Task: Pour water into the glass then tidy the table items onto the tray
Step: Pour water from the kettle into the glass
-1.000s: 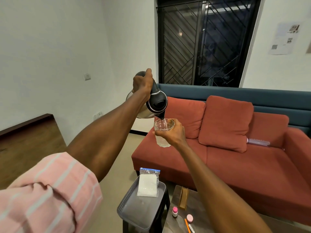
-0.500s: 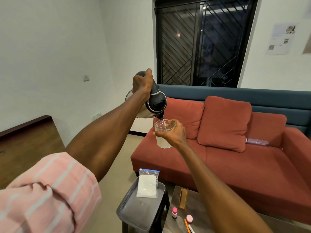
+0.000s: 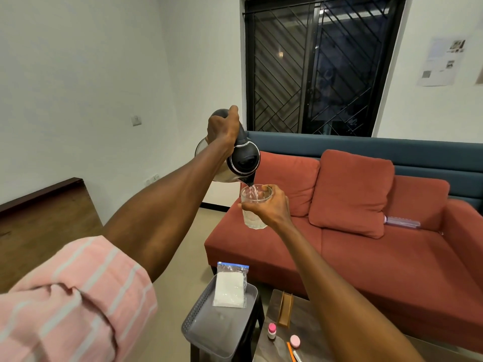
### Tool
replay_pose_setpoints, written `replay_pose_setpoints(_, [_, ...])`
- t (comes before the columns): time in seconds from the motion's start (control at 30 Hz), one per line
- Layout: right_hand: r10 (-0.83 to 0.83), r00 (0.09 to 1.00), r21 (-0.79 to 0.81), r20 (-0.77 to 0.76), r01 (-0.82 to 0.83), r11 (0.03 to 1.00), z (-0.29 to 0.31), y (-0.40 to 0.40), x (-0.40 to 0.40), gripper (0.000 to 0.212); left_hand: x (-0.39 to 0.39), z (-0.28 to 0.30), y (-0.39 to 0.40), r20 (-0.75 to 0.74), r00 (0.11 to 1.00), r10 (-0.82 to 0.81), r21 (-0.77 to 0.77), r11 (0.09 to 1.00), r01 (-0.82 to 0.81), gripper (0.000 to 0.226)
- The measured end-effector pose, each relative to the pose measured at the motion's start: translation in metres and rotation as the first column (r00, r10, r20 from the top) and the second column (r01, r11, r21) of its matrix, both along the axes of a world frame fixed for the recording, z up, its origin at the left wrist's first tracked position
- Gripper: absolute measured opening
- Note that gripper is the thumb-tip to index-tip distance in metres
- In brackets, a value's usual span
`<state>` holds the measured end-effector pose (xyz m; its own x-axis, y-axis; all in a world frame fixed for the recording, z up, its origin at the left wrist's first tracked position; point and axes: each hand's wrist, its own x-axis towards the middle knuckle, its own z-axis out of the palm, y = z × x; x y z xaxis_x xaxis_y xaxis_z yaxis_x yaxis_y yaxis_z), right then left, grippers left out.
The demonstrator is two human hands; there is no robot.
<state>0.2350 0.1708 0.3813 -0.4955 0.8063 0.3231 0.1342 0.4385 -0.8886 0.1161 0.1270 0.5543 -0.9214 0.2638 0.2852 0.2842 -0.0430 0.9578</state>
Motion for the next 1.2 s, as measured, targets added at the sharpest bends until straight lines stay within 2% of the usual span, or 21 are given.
replay_pose_setpoints(0.53, [-0.002, 0.999, -0.008, 0.033, 0.002, 1.0, 0.0, -0.006, -0.004, 0.089, -0.001, 0.0, -0.007, -0.02, 1.0, -0.001, -0.017, 1.0, 0.001, 0.028])
replay_pose_setpoints(1.2, [0.0, 0.998, -0.01, 0.068, 0.001, 1.0, 0.003, -0.014, 0.0, 0.101, -0.002, -0.001, -0.007, -0.023, 0.999, 0.027, -0.041, 0.999, -0.028, 0.036])
